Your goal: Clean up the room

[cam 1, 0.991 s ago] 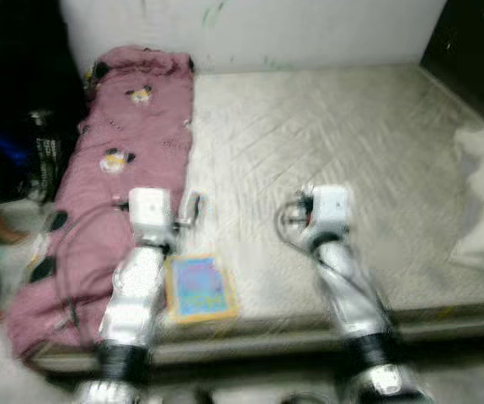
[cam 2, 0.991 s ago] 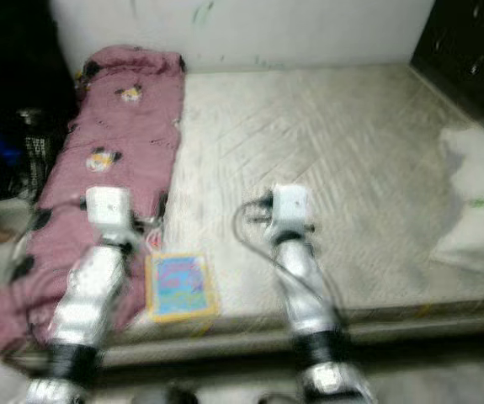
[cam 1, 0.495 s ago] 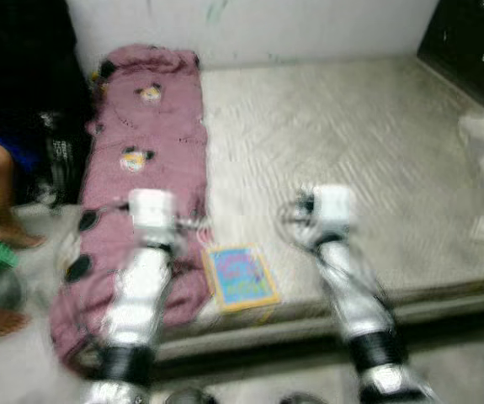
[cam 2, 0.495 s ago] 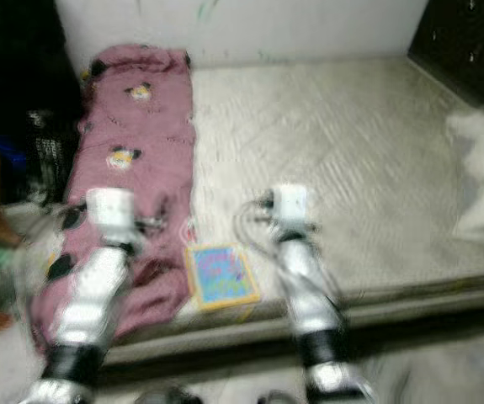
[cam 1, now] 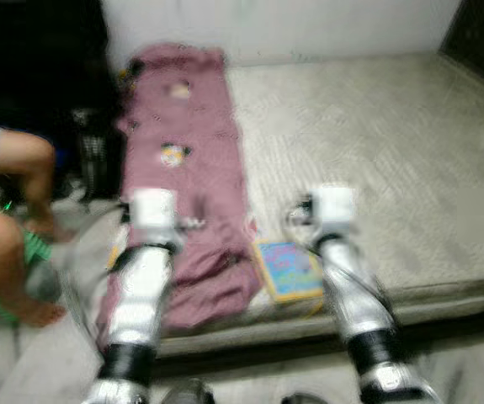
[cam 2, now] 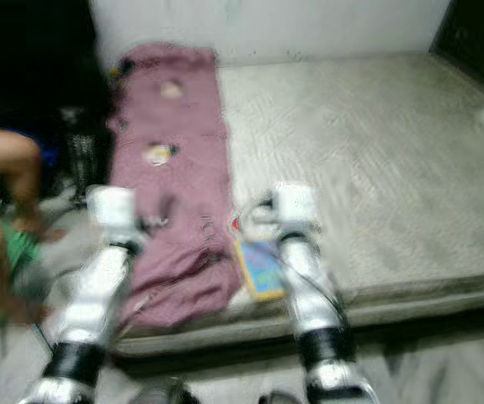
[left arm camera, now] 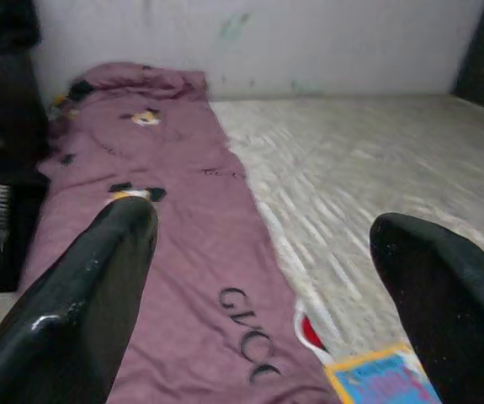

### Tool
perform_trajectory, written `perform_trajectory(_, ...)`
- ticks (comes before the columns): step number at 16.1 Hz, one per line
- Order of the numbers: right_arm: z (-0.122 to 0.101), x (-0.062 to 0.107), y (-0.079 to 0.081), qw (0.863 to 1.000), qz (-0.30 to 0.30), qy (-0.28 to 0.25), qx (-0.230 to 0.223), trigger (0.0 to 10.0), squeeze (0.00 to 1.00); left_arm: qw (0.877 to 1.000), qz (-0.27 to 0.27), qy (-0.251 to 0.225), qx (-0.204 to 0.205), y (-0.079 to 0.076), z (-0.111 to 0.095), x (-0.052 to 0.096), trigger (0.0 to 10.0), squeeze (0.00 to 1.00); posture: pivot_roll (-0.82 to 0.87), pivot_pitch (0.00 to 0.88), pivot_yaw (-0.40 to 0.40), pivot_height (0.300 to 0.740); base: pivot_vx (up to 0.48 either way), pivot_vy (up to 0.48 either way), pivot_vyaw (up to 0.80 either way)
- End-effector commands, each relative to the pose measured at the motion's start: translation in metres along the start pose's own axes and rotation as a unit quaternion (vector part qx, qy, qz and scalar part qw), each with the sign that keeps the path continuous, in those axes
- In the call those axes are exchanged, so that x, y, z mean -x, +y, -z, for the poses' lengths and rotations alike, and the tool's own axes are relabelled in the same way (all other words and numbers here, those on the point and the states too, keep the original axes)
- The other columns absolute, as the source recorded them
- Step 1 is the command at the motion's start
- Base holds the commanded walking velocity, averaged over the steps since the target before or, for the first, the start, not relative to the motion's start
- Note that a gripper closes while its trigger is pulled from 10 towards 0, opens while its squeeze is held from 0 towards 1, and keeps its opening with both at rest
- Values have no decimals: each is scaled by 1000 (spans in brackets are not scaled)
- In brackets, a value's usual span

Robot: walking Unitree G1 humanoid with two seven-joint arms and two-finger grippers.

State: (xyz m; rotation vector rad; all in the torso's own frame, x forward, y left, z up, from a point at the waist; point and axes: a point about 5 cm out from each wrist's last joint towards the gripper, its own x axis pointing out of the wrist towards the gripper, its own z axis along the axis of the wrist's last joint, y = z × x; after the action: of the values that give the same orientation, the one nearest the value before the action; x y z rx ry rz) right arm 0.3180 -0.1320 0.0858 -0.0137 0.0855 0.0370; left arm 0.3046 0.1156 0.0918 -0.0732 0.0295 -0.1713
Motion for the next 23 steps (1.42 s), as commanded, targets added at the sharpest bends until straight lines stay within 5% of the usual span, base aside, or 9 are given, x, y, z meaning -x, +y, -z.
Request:
perform_trajectory(1,-6,-2,8,1000,-7,-12,-7,10000,0,1000,-10,-6,-13,9,-5,-2,10000,0,33,0,21,740,0,480,0)
perform_trajectory(5,-7,-3,11,1000,-20,-13,-10,10000,0,999,-22,-33,-32,13,-13,-3,10000,0,32,0,22,740,0,240,0)
perform_trajectory(7,-10,-4,10,1000,-16,-20,7,10000,0,995,-80,-37,-39,31,-29,-4,10000,0,31,0,22,740,0,0,0)
perform_trajectory(10,-13,-7,16,999,-33,-19,-3,10000,0,989,-82,-39,-120,46,-23,1,10000,0,31,0,32,740,0,0,0)
perform_trajectory(15,-9,-3,17,998,-56,-20,14,10000,0,994,-83,-7,-76,49,3,20,10000,0,69,0,4,740,0,0,610)
perform_trajectory(20,-3,-2,32,996,-90,-10,17,10000,0,992,-86,13,-87,45,13,29,10000,0,99,0,-20,740,0,0,800)
perform_trajectory(23,-2,1,36,995,-97,-13,17,10000,0,993,-92,10,-78,45,11,23,10000,0,84,0,-15,740,0,0,800)
